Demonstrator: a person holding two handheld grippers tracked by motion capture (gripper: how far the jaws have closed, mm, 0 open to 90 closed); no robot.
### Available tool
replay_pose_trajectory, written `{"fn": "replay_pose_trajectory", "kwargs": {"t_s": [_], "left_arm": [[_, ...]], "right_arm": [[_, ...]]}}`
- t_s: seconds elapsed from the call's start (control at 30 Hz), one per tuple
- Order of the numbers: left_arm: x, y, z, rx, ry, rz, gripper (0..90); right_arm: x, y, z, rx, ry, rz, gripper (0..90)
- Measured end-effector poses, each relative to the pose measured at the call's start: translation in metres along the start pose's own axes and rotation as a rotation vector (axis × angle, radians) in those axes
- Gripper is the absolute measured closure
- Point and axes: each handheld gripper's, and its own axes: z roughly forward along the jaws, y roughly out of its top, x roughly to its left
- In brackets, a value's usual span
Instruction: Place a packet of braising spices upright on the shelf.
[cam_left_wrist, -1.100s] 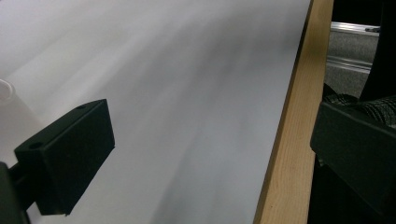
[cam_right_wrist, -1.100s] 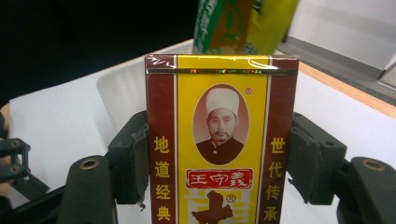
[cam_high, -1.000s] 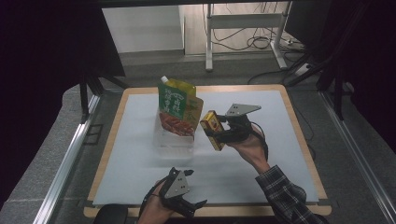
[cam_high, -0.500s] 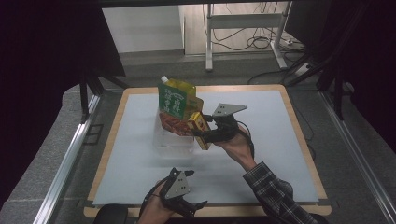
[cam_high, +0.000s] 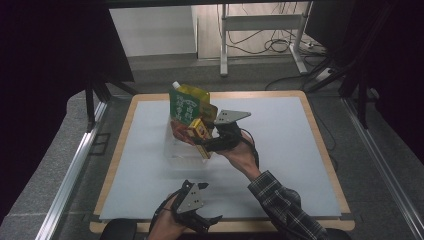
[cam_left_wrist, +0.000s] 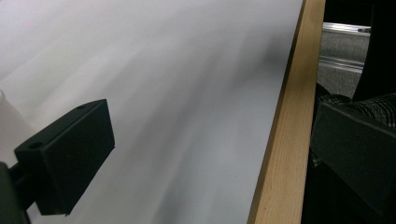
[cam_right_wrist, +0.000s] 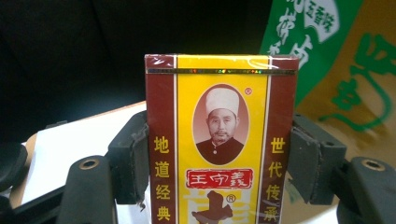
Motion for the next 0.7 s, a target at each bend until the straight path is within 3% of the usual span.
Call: {"fn": "replay_pose_trajectory", "kwargs": {"t_s": [0.4,0.7], "left_arm": [[0.0,0.0,0.0,0.004,-0.004,0.003,0.0],[0.0,0.0,0.0,0.004,-0.006,0.003,0.0]], "right_arm": [[0.0,-0.003,0.028,-0.002,-0.012,0.004,31.7],[0.007,-0.007,0.046,-0.02,0.022,0.01,31.7]]}}
